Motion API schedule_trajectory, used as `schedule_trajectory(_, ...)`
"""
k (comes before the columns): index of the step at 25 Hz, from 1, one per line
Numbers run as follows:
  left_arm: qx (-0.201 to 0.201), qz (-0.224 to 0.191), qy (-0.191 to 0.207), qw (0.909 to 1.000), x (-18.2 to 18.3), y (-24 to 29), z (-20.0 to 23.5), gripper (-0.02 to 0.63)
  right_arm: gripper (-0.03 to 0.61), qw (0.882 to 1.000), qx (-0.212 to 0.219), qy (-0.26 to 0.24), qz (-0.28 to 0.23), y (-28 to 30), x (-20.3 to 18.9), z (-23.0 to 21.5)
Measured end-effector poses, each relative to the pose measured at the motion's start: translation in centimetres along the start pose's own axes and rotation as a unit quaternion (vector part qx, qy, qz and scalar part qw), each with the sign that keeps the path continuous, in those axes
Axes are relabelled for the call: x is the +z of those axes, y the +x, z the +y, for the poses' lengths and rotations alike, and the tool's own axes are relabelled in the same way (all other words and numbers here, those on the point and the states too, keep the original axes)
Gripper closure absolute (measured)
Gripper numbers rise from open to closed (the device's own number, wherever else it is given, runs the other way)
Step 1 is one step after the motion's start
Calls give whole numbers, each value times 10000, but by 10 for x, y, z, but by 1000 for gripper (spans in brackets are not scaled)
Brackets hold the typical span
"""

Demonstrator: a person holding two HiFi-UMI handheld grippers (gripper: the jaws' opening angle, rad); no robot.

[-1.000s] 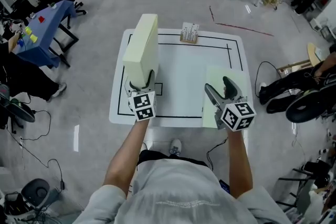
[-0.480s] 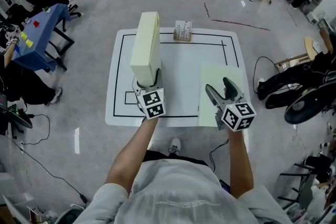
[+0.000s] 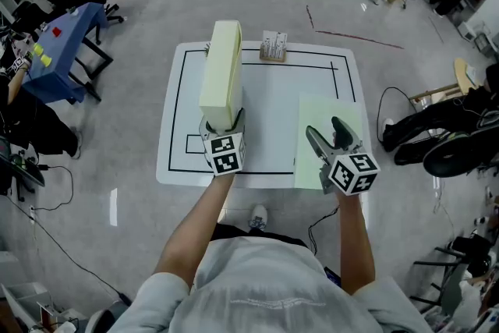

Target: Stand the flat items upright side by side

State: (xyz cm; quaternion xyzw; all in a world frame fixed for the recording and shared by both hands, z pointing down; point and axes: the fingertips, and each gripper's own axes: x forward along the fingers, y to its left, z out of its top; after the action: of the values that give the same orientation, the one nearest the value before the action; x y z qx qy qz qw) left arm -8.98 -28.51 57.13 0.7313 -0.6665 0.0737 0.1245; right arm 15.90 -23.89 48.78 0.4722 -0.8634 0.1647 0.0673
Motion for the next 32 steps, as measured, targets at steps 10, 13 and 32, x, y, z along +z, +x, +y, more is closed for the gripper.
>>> schedule_trajectory(10, -612, 462, -633, 9950, -8, -48, -1, 238, 199, 10000, 51, -25, 52, -9, 14, 2)
schedule_trajectory(13, -780, 429, -651, 9939, -1, -70, 6, 238, 199, 9997, 63, -203, 128, -11, 13, 11)
schedule_trajectory(32, -3023, 235, -1365, 9431, 32, -175, -23, 239, 199, 9978, -305, -358, 473, -115, -5, 88)
